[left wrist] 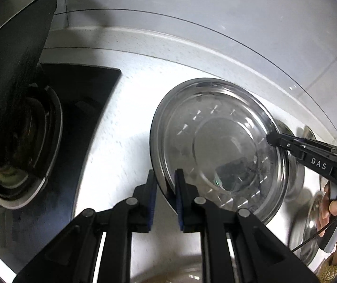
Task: Organize plates and bowls
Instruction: 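Lift the large plate with both grippers and lower it onto the plain plate by the stove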
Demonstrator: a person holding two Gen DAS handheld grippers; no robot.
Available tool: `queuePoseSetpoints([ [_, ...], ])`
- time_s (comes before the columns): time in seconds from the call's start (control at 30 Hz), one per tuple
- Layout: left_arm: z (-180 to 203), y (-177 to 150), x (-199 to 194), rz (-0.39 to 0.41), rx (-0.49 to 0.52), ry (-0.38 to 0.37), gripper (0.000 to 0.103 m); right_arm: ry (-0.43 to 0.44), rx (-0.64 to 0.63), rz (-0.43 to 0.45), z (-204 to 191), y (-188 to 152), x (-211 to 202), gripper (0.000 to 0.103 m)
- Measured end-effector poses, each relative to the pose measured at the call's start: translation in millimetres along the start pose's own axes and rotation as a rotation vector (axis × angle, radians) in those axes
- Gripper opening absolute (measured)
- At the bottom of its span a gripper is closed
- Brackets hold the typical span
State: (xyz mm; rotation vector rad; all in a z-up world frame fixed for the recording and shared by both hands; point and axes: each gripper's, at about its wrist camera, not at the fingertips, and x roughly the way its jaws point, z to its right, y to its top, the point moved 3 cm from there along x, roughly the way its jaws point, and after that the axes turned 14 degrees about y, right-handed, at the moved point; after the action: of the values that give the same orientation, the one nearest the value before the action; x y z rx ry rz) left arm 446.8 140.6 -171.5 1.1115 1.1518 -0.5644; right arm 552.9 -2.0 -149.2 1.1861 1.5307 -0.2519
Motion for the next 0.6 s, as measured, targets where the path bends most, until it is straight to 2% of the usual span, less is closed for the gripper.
queuePoseSetpoints([
  [0.17, 4, -21, -7, -0.011, 0.033, -0.029, 0.014, -0.023, 0.020, 0.004, -1, -27, -16, 0.010],
  [0.3, 8, -53, -39, 0.000, 0.058, -0.045, 0.014, -0.029, 0.038, 0.025, -7, -51, -32, 0.010],
  [0.6, -26, -125, -106, 0.023, 0.131, -0.121, 0.014, -0.018, 0.045, 0.073, -59, -117, -73, 0.010],
])
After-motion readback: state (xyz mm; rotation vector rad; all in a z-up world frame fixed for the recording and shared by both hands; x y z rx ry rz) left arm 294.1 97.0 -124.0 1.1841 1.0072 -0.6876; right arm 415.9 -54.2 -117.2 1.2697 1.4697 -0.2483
